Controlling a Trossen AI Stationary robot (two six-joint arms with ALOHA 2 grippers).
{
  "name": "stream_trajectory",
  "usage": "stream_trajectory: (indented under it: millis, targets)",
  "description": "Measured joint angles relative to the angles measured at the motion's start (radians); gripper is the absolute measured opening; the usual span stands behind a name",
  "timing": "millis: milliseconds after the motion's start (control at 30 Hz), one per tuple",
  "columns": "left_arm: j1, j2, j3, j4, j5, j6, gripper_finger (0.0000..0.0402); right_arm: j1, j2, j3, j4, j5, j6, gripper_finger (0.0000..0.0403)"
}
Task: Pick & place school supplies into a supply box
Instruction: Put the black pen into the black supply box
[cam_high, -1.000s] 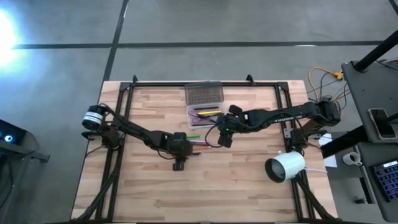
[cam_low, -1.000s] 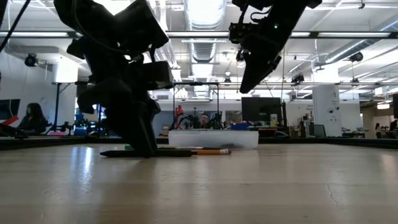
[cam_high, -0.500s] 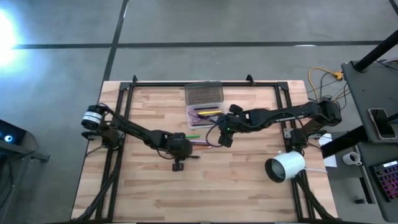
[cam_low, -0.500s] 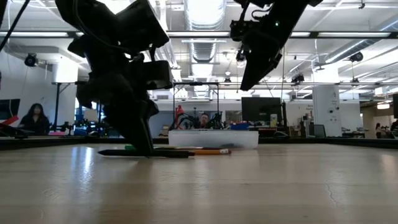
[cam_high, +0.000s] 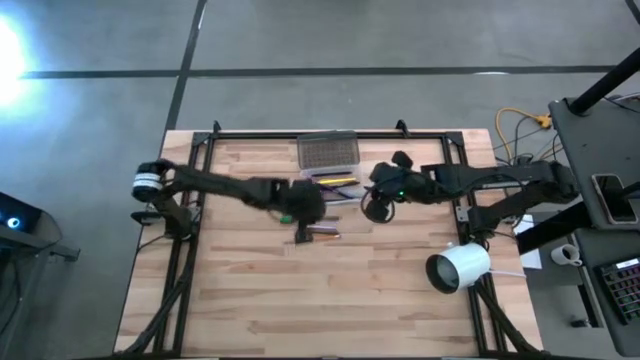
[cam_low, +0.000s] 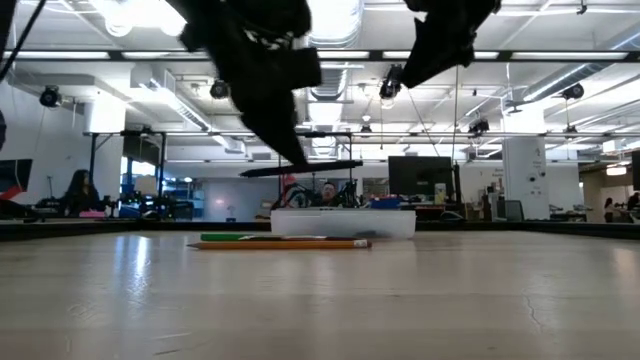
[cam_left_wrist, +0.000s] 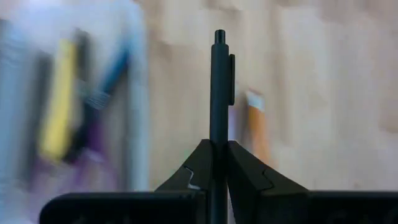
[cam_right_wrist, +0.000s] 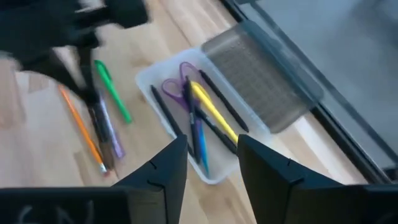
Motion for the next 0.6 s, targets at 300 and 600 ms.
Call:
stream_trajectory:
  millis: [300, 600]
  targets:
    - [0.222, 0.268, 0.353, -0.195, 0.074, 0.183, 0.0012, 0.045, -0.027, -0.087, 0.000, -0.001, 0.161, 0.0128]
    - [0.239, 0.430, 0.525, -0.313, 0.083, 0.169, 0.0048, 0.087, -0.027, -0.117, 0.004, -0.001, 0.251, 0.0129]
